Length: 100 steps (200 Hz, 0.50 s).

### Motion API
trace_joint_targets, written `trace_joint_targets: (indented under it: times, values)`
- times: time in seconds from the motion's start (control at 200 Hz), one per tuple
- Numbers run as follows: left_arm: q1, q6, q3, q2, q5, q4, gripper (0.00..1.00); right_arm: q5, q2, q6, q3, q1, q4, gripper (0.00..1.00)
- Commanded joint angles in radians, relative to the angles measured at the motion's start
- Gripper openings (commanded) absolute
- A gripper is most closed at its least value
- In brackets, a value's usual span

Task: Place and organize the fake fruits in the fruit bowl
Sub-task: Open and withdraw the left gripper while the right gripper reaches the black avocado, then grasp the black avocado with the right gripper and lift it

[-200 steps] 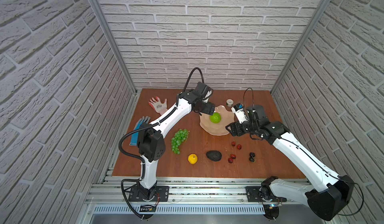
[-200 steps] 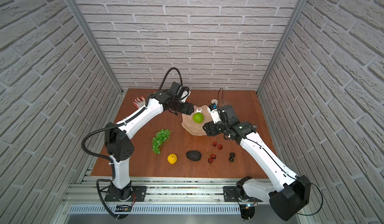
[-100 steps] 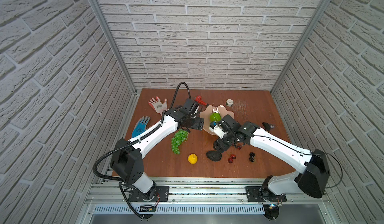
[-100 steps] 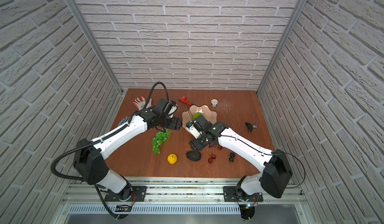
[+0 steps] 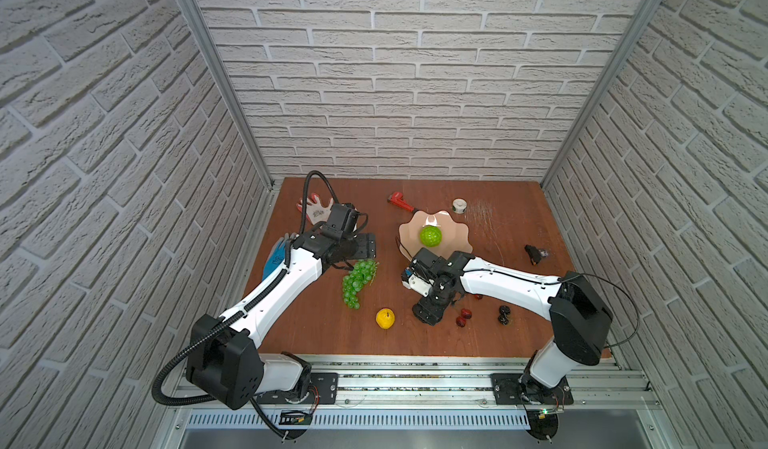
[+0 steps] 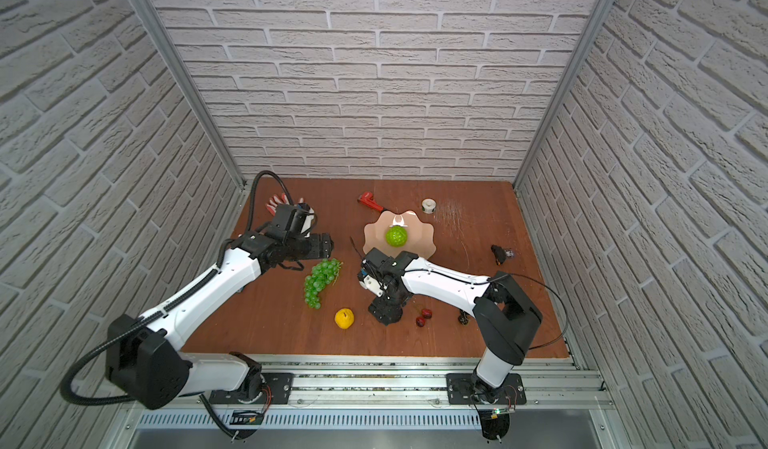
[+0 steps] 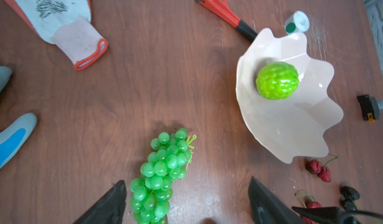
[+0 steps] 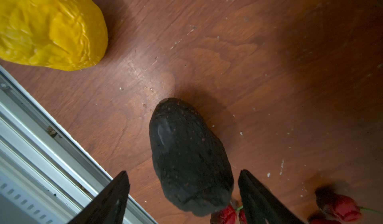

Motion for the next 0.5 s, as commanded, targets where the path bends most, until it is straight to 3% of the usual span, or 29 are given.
trace_joint_targets:
  times: [0.0, 0.495]
  values:
    - [0.016, -0.020, -0.024, -0.022, 0.014, 0.035, 0.91, -0.022, 0.009, -0.021, -0.008, 0.006, 0.035, 0.82]
    - [0.039, -0.022, -0.027, -0.027, 0.014, 0.029, 0.91, -0.026, 0.042, 0.004, -0.060, 0.007, 0.064, 0.71]
